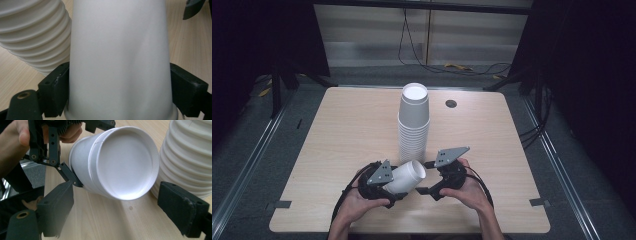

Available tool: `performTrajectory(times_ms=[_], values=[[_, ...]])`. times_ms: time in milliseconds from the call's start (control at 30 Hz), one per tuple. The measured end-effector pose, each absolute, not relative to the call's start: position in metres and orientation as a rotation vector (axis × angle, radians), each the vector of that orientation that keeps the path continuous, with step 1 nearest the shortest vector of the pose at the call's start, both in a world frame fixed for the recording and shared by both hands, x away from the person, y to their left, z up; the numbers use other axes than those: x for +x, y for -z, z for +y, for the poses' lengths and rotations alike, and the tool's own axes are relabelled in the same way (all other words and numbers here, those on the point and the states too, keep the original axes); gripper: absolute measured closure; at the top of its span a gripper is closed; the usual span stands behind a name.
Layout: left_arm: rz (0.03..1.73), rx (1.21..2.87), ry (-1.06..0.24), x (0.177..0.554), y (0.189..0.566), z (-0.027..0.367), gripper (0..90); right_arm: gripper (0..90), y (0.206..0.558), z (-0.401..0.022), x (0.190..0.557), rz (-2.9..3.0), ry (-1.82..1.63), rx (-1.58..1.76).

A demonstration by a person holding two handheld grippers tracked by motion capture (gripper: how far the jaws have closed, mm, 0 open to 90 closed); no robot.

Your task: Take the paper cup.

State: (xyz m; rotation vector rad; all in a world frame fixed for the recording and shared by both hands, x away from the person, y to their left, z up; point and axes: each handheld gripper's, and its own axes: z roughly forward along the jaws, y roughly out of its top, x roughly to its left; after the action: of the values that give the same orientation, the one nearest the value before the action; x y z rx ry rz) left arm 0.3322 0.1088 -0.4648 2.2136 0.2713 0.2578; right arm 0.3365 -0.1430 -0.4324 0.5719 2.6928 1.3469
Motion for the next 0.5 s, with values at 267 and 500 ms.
performTrajectory(times_ms=[267, 500], values=[[0.235, 2.244, -0.262, 0.333, 0.461, 0.106, 15.1, 15.8, 0.427, -0.140, 0.339, 2.715, -1.280, 0.487], [0.199, 2.288, -0.259, 0.334, 0.460, 0.103, 15.1, 15.0, 0.418, -0.139, 0.343, 2.737, -1.230, 0.432]])
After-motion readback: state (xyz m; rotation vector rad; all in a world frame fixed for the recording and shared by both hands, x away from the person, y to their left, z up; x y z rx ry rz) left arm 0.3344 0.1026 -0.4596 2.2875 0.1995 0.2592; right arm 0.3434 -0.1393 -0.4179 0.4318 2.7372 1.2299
